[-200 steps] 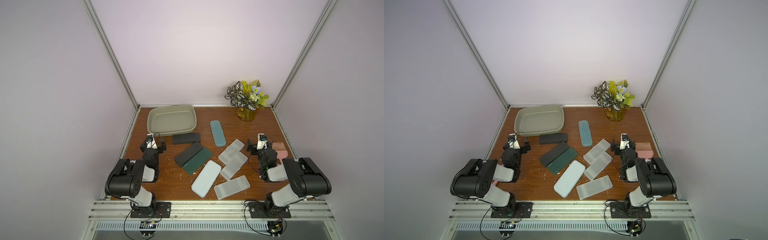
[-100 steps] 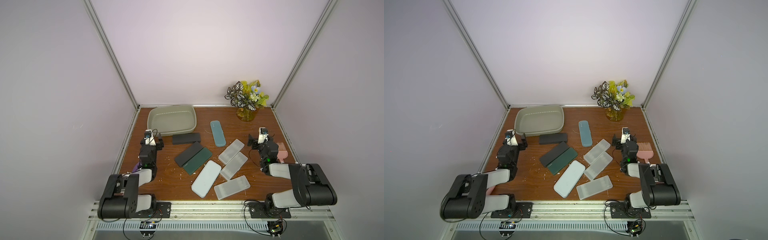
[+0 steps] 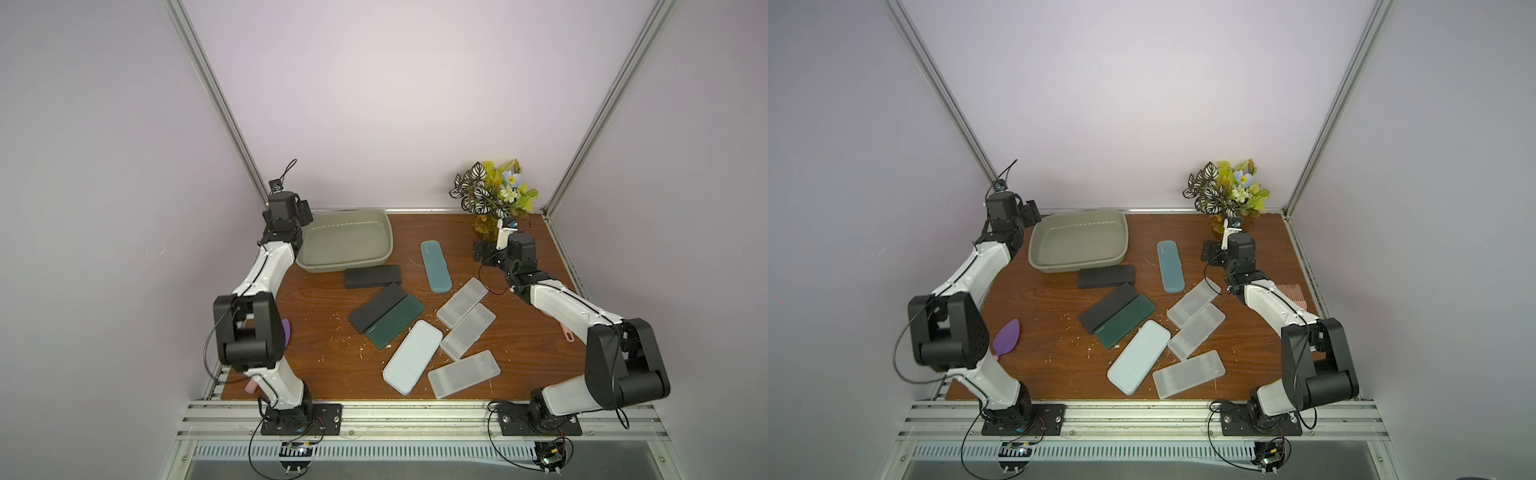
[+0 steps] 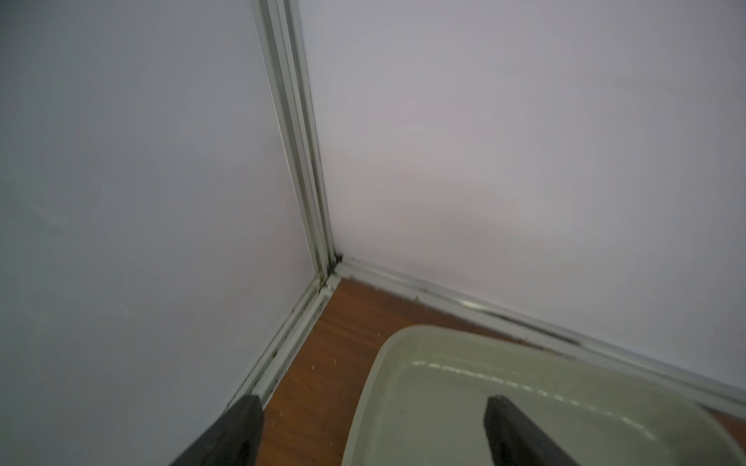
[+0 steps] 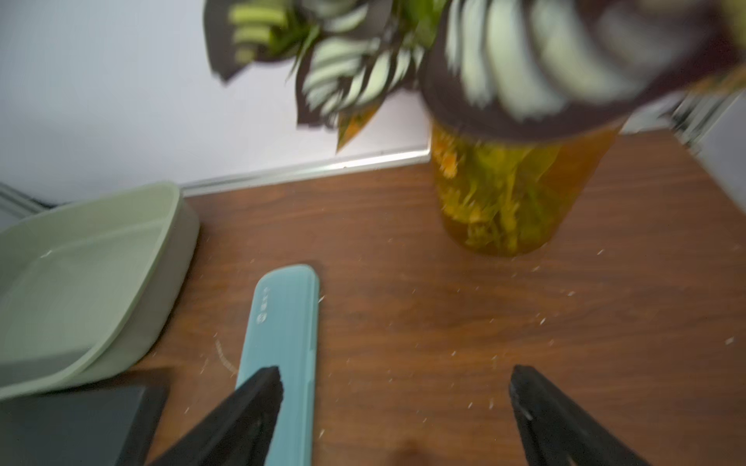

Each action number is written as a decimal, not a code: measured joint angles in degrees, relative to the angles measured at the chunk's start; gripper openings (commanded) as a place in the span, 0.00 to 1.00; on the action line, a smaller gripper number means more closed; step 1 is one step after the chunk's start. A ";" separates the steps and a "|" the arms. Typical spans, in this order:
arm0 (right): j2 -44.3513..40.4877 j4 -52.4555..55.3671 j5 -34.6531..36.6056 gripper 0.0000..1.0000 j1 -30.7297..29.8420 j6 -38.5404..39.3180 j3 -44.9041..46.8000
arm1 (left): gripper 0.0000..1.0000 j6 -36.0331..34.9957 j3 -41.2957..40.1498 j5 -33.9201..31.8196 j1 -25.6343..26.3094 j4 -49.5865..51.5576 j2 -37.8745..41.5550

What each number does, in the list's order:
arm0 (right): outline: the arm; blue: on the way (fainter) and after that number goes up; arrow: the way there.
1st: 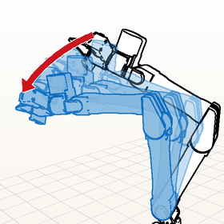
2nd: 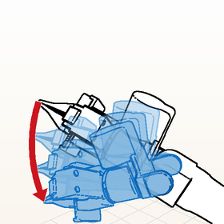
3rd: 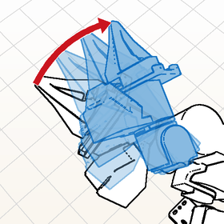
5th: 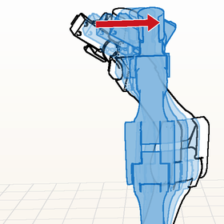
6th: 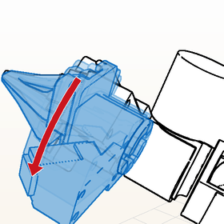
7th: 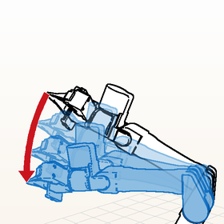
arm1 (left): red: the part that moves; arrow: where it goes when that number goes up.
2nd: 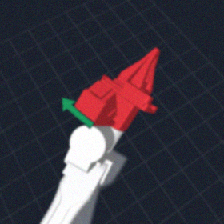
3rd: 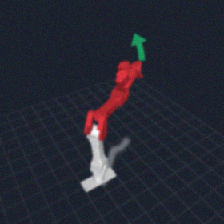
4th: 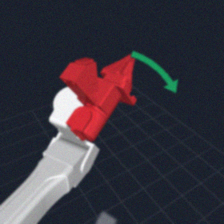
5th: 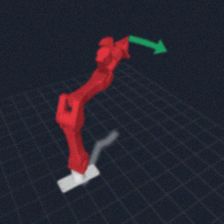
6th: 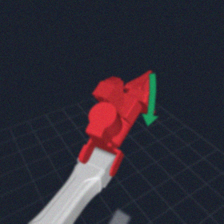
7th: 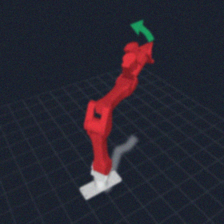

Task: Put the pencil case into the storage box
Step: Adjust the storage box at the center of the board.

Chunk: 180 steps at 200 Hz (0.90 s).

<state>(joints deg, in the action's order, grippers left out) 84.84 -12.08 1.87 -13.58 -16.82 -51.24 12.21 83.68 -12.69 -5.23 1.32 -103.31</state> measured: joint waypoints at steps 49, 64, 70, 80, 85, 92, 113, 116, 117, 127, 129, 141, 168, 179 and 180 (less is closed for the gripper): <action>0.85 8.22 -5.66 0.98 -3.43 -2.60 0.00 | 0.89 2.54 11.58 4.02 -1.42 16.20 -16.17; 0.85 9.46 -6.54 0.98 -3.58 -2.78 0.00 | 0.89 3.10 12.28 5.38 -2.60 18.32 -17.84; 0.85 9.90 -6.75 0.98 -3.61 -2.78 0.00 | 0.90 3.28 12.31 5.77 -3.15 18.97 -18.16; 0.85 10.40 -6.97 0.98 -3.61 -2.75 0.00 | 0.90 3.45 12.37 6.25 -4.13 19.96 -18.67; 0.85 10.64 -7.06 0.98 -3.61 -2.78 0.00 | 0.89 3.45 12.37 6.47 -4.70 20.24 -18.93; 0.85 10.91 -7.19 0.98 -3.61 -2.75 0.00 | 0.89 3.45 12.37 6.69 -5.25 20.68 -19.17; 0.85 11.63 -7.63 0.98 -3.61 -2.75 0.00 | 0.85 3.45 12.83 8.02 -6.60 21.59 -20.26; 0.85 11.69 -7.74 0.98 -3.61 -2.75 0.02 | 0.84 3.45 12.96 8.37 -6.78 21.64 -20.55; 0.85 11.74 -7.78 0.98 -3.61 -2.75 0.00 | 0.83 3.45 13.00 8.48 -6.82 21.64 -20.61; 0.90 11.93 -8.11 0.98 -3.61 -2.75 0.02 | 0.78 3.41 13.40 9.29 -7.15 21.73 -21.53; 0.90 11.96 -8.15 0.98 -3.61 -2.75 0.00 | 0.77 3.39 13.46 9.60 -7.17 21.73 -21.77; 0.92 12.15 -8.26 0.98 -3.61 -2.78 0.02 | 0.71 3.19 13.79 11.08 -7.26 21.94 -22.95; 0.92 12.52 -8.24 0.97 -3.61 -2.78 0.02 | 0.60 2.23 14.40 15.28 -7.26 22.36 -25.07; 0.92 12.63 -8.24 0.97 -3.61 -2.80 0.02 | 0.55 2.10 14.91 17.70 -7.26 22.21 -25.20; 0.92 12.63 -8.24 0.97 -3.61 -2.78 0.02 | 0.54 1.92 14.97 17.86 -7.26 22.21 -25.22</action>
<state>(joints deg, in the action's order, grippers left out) 85.76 0.56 -6.37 -17.19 -19.59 -51.22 14.13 98.65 5.17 -12.49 23.53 -128.53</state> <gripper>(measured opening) 0.973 0.593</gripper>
